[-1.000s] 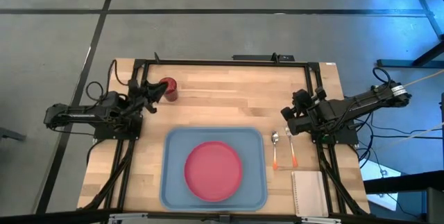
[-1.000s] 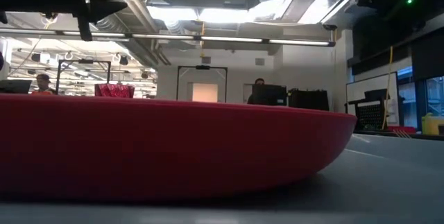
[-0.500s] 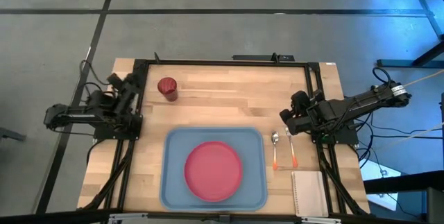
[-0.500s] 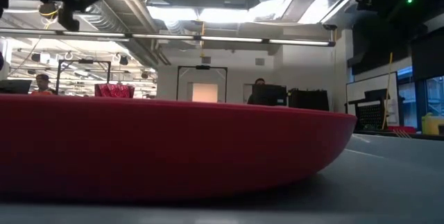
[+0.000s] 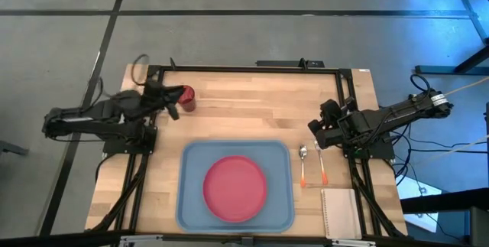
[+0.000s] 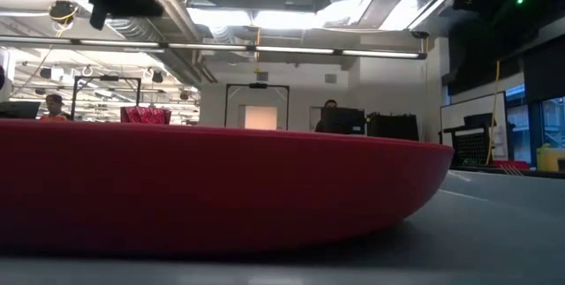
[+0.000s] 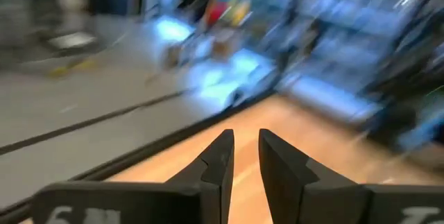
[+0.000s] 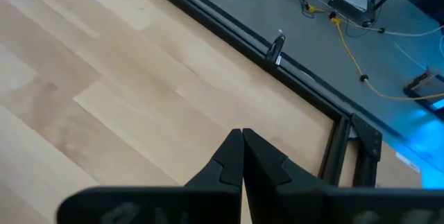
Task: Pick and place plate/cup/fork/spoon on tray
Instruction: Put the purple cup on the serving tray to the top left
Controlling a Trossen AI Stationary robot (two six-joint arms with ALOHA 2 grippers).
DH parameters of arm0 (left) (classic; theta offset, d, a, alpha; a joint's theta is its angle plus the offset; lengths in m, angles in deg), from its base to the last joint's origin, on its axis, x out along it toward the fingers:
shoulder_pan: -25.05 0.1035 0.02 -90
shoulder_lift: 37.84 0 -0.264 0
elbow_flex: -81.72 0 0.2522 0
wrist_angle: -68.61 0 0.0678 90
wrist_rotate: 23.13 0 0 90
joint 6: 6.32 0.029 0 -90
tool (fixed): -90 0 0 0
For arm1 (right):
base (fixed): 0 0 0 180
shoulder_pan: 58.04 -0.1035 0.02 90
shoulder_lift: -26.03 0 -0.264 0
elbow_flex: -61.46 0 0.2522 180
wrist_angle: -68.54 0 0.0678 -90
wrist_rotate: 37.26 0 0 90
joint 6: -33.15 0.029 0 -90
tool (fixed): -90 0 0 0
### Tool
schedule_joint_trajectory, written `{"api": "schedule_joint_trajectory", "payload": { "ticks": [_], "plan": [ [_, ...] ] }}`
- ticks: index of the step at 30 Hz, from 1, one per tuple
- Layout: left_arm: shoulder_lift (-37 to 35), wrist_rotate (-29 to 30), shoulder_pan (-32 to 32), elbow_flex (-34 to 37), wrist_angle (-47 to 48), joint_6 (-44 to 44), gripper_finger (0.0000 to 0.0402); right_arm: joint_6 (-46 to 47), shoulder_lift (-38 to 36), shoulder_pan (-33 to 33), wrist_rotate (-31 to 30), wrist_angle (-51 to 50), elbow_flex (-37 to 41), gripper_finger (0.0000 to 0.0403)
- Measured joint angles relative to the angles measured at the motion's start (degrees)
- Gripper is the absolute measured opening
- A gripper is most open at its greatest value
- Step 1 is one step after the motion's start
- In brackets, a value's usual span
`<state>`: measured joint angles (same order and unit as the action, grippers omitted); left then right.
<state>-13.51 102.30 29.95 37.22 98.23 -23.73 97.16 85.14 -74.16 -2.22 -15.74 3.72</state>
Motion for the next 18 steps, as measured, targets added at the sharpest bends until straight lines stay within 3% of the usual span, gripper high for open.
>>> {"api": "schedule_joint_trajectory", "payload": {
  "ticks": [2,4,11,18],
  "plan": [
    [4.11,3.62,0.5,-2.02,5.24,0.51,0.0059,0.1,0.02,0.0,-0.02,0.16,0.0,0.0005],
    [7.97,3.55,1.55,-3.49,8.21,2.37,0.0058,0.14,0.02,0.0,-0.02,0.54,0.0,0.0005],
    [21.19,-6.67,8.71,-10.03,9.68,7.28,0.0058,0.19,0.02,-0.02,0.46,3.03,0.0,0.0005],
    [33.75,-2.44,20.27,-21.8,19.94,7.65,0.0058,0.11,0.02,-0.01,2.13,6.1,0.0,0.0005]
  ]
}}
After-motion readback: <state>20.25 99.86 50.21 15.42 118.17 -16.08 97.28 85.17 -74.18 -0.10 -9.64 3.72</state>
